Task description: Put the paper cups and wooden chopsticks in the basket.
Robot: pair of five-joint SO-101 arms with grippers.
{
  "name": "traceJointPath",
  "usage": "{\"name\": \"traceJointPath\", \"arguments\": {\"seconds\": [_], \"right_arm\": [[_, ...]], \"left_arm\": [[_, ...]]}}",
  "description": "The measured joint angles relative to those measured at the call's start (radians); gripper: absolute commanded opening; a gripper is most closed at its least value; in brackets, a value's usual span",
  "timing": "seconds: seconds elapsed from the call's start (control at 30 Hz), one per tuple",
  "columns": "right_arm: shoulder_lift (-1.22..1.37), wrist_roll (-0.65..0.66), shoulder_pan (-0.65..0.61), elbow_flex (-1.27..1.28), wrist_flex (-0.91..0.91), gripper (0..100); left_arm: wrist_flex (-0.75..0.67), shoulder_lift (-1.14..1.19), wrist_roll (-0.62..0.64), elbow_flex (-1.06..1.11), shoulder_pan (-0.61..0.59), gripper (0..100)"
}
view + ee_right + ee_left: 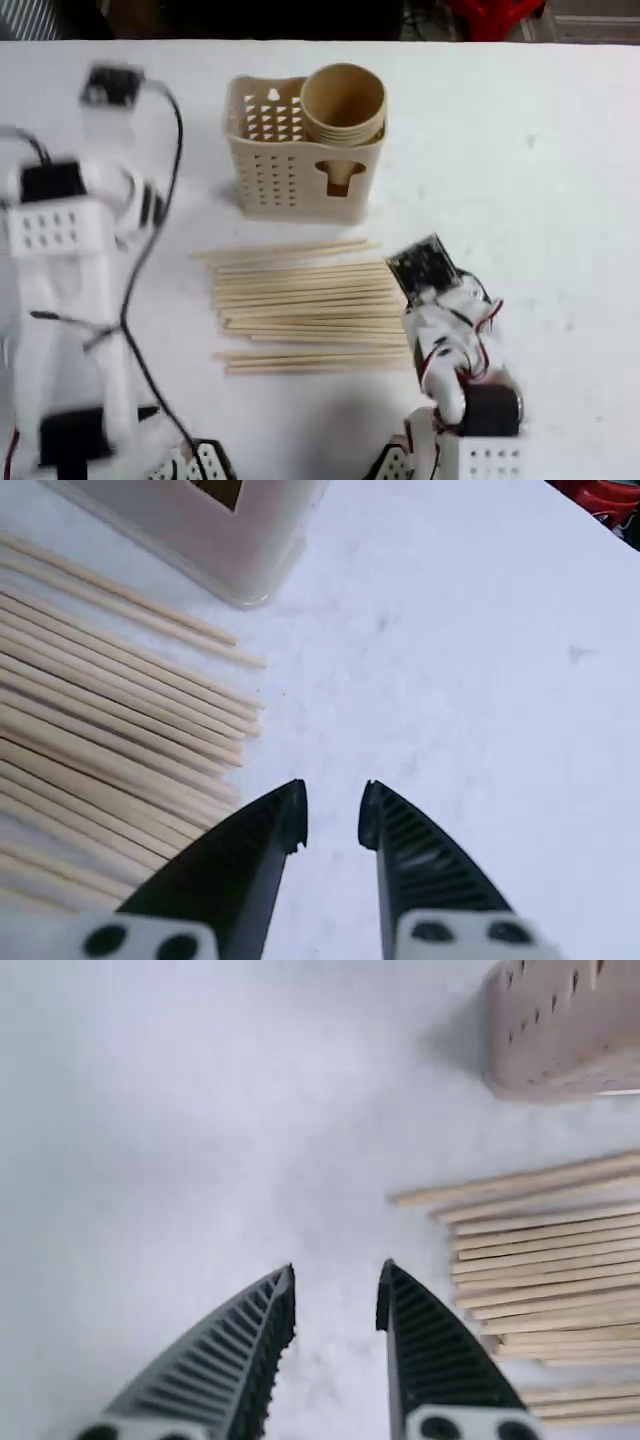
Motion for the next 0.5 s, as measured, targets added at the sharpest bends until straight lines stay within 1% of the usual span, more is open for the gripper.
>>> {"name": "traceJointPath", "arguments": {"seconds": [0.1,0.2,0.33,0.4,0.5], "right_arm": [[0.244,0.031,-0.078,-0.147,0.023,12.3],[0.479,0.052,-0.181,-0.275,0.038,13.5],[0.707,0.058,-0.279,-0.365,-0.014,13.7],[0.760,0.068,-0.319,-0.391,-0.035,13.8],[0.824,0.121,-0.413,-0.423,-0.060,13.8]], "left_arm": [[-0.206,-0.180,0.000,0.351,0.000,15],[-0.368,-0.215,0.000,0.582,0.000,15],[-0.522,-0.149,0.000,0.652,-0.058,15],[-0.598,-0.074,0.000,0.652,-0.098,15],[-0.684,0.066,0.000,0.652,-0.153,15]]}}
